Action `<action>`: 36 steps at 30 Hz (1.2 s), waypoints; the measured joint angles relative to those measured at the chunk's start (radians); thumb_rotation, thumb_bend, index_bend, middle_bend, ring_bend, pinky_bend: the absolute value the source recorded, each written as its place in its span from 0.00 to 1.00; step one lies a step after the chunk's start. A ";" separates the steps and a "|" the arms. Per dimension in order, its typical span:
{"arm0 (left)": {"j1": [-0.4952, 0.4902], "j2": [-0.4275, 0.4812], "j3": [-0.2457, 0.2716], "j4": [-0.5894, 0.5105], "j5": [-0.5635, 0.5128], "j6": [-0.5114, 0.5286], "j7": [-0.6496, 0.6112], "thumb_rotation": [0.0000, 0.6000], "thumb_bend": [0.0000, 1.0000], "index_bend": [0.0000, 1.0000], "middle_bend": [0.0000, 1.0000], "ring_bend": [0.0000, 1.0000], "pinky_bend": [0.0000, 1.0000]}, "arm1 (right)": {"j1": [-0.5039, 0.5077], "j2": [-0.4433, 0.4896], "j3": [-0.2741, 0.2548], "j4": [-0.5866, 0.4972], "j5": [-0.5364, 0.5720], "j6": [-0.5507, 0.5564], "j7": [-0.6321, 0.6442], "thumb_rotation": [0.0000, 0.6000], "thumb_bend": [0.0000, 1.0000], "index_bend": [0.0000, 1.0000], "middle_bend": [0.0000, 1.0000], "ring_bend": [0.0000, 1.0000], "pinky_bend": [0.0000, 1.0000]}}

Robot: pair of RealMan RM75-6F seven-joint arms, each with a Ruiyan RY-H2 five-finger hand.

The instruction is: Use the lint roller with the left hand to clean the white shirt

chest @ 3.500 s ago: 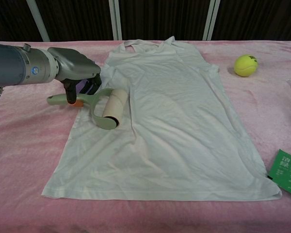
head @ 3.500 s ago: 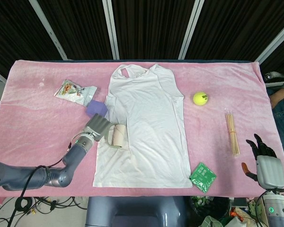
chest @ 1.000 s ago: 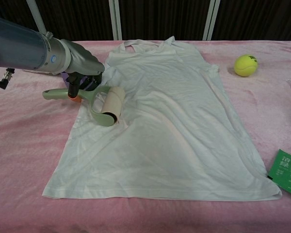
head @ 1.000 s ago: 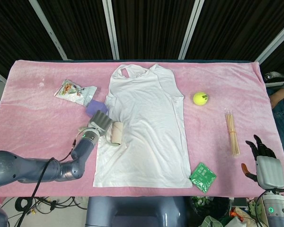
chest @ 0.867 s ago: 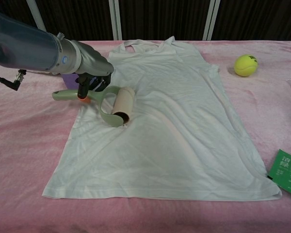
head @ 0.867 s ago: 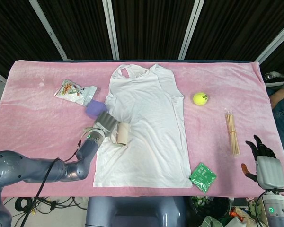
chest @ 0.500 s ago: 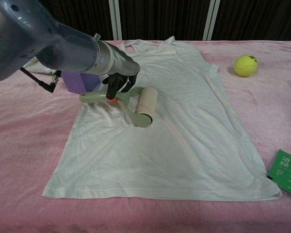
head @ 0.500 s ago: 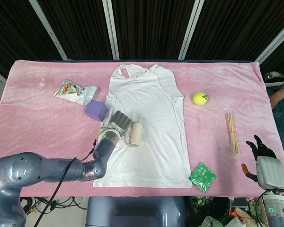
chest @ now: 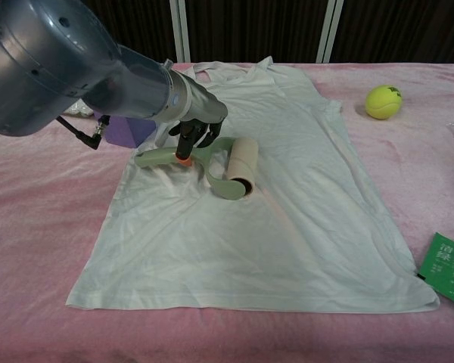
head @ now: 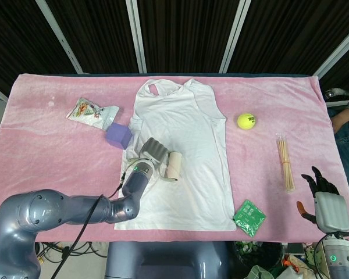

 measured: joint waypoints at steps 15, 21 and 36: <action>0.031 0.169 0.112 -0.196 -0.060 0.055 0.050 1.00 0.48 0.73 0.71 0.66 0.78 | 0.000 -0.001 0.001 -0.005 0.008 0.000 -0.005 1.00 0.25 0.23 0.02 0.16 0.20; 0.083 0.223 0.167 -0.241 -0.011 0.052 0.028 1.00 0.48 0.73 0.71 0.66 0.78 | -0.001 -0.001 0.003 -0.007 0.013 0.000 -0.007 1.00 0.25 0.23 0.03 0.16 0.20; 0.204 0.278 0.195 -0.257 0.278 0.035 -0.129 1.00 0.48 0.73 0.71 0.67 0.78 | -0.001 0.000 0.003 -0.008 0.017 -0.001 -0.008 1.00 0.25 0.24 0.02 0.16 0.20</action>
